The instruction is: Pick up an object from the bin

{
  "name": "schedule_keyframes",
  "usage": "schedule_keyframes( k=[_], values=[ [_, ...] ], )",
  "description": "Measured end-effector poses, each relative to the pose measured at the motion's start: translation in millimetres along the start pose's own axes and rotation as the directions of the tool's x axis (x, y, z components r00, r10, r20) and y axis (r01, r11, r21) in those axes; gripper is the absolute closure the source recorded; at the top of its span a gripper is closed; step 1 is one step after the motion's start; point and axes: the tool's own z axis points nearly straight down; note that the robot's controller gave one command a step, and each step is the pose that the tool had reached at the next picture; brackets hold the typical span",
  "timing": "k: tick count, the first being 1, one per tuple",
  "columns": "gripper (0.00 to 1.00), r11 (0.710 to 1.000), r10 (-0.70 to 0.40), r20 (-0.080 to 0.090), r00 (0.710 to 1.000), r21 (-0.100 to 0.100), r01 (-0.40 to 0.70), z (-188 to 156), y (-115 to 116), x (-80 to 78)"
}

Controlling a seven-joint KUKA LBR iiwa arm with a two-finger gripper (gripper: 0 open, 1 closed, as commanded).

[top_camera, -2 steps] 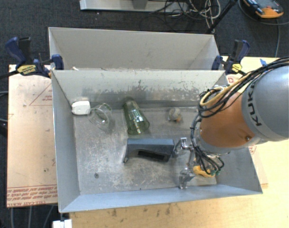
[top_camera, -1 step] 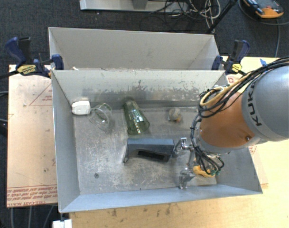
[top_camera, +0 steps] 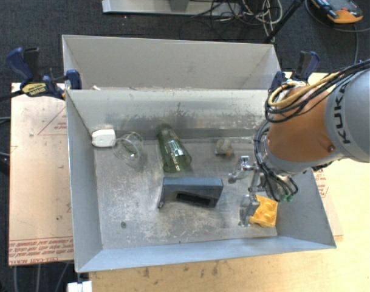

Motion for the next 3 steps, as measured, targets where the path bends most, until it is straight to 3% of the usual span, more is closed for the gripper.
schedule_keyframes(
  k=[1, 2, 3],
  values=[
    [0.0, 0.993, -0.12, 0.011, 0.993, 0.004, 0.12, -5, 30, -20.4],
    [0.0, 0.937, -0.348, 0.005, 0.937, 0.001, 0.348, -1, 51, -17.6],
    [1.0, 1.0, 0.016, 0.014, 1.0, 0.004, -0.016, 34, 59, -15.4]
  ],
)
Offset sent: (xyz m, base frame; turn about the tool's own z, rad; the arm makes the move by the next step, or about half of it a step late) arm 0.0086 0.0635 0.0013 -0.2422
